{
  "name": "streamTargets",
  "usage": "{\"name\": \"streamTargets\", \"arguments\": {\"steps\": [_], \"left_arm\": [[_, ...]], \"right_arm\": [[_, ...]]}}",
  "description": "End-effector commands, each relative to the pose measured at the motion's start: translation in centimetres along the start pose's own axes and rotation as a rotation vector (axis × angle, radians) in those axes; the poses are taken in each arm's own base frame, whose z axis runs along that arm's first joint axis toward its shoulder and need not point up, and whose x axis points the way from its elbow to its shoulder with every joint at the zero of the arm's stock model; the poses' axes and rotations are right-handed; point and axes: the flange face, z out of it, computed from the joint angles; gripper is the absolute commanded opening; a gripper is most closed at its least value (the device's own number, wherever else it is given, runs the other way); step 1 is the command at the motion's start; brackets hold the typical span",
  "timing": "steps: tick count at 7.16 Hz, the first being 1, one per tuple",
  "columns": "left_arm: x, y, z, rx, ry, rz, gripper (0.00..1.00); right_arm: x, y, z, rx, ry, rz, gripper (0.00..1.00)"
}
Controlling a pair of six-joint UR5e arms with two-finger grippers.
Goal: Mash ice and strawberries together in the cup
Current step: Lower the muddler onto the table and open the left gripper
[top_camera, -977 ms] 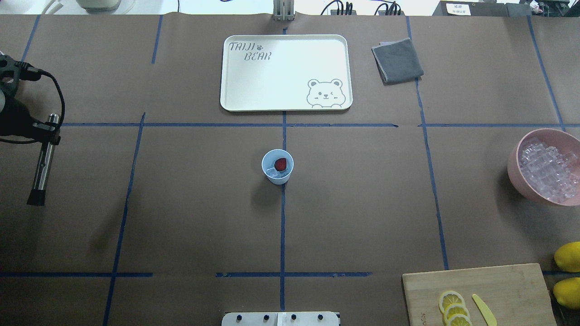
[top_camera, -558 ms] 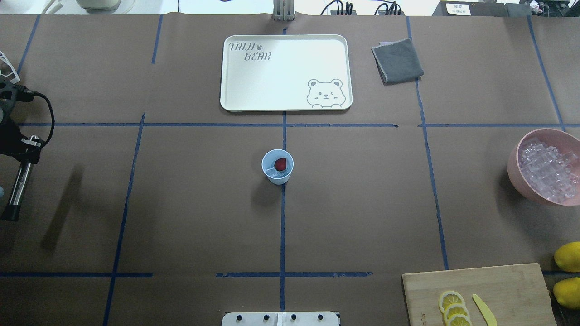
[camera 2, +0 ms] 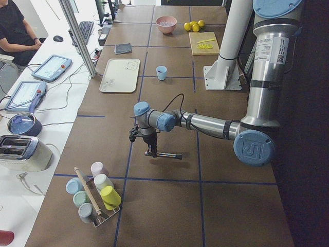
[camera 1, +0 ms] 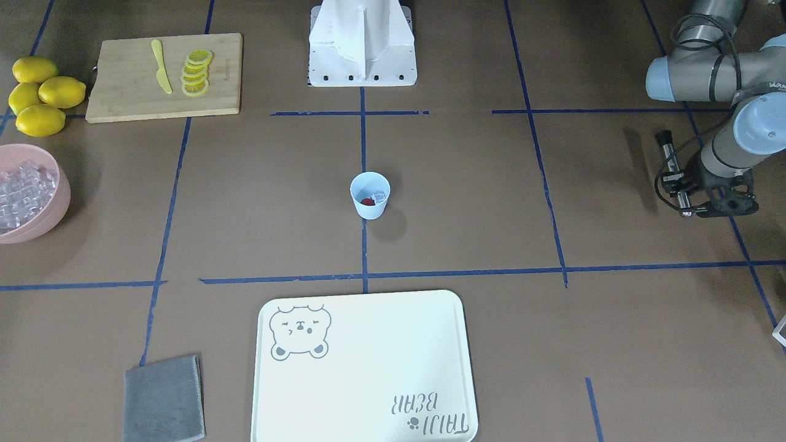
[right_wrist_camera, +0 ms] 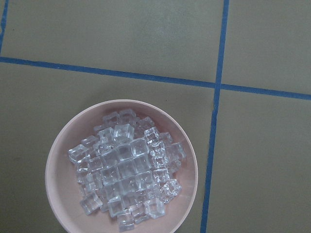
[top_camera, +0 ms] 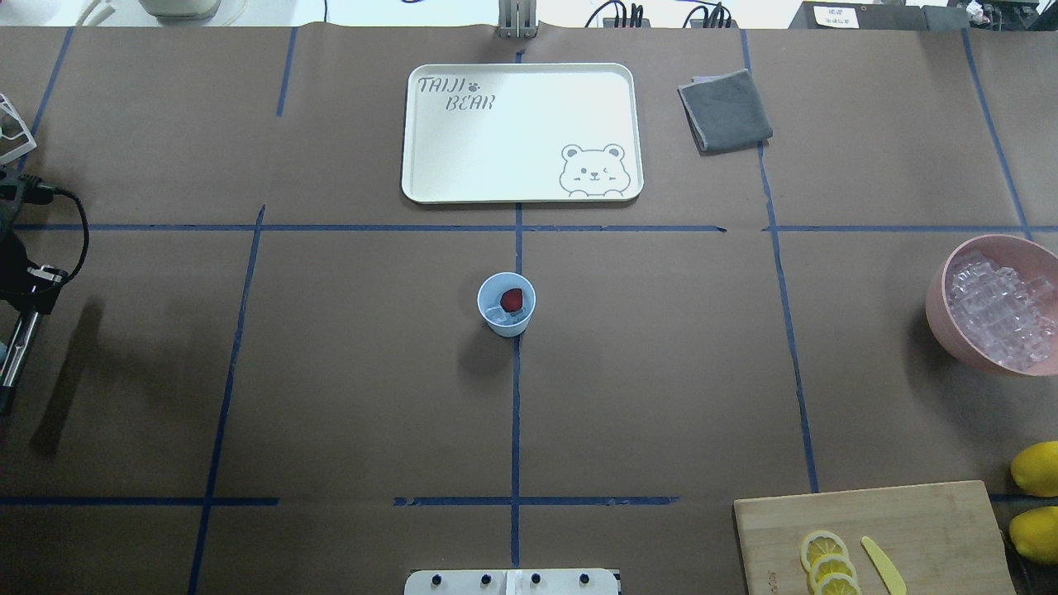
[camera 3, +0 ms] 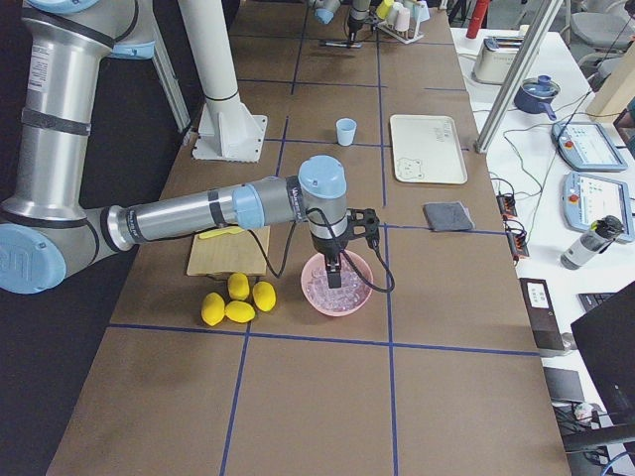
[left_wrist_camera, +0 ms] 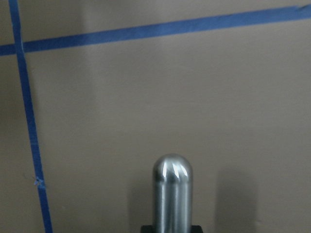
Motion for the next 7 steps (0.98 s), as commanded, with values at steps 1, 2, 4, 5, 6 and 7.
{"name": "streamTargets", "arguments": {"steps": [1, 2, 4, 5, 6, 7], "left_arm": [[-0.84, -0.07, 1.09, -0.02, -0.01, -0.018, 0.0], [-1.23, -0.11, 1.55, -0.028, -0.014, -0.024, 0.0], [-1.43, -0.06, 1.81, -0.033, -0.017, -0.027, 0.0], [-1.45, -0.12, 1.88, -0.034, -0.018, -0.027, 0.06], [-1.49, -0.12, 1.94, -0.035, -0.018, -0.028, 0.1], [-1.56, -0.06, 2.0, -0.036, -0.019, -0.029, 0.17]], "right_arm": [[0.0, 0.09, -0.09, 0.001, 0.002, 0.0, 0.99], [0.0, 0.09, -0.09, 0.001, 0.002, 0.0, 0.99], [0.0, 0.09, -0.09, 0.001, 0.002, 0.0, 0.99], [-0.04, 0.02, -0.12, 0.003, 0.001, -0.001, 0.99], [-0.04, 0.02, -0.12, 0.003, 0.001, -0.001, 0.99], [-0.04, 0.02, -0.12, 0.003, 0.001, 0.001, 0.99]]}}
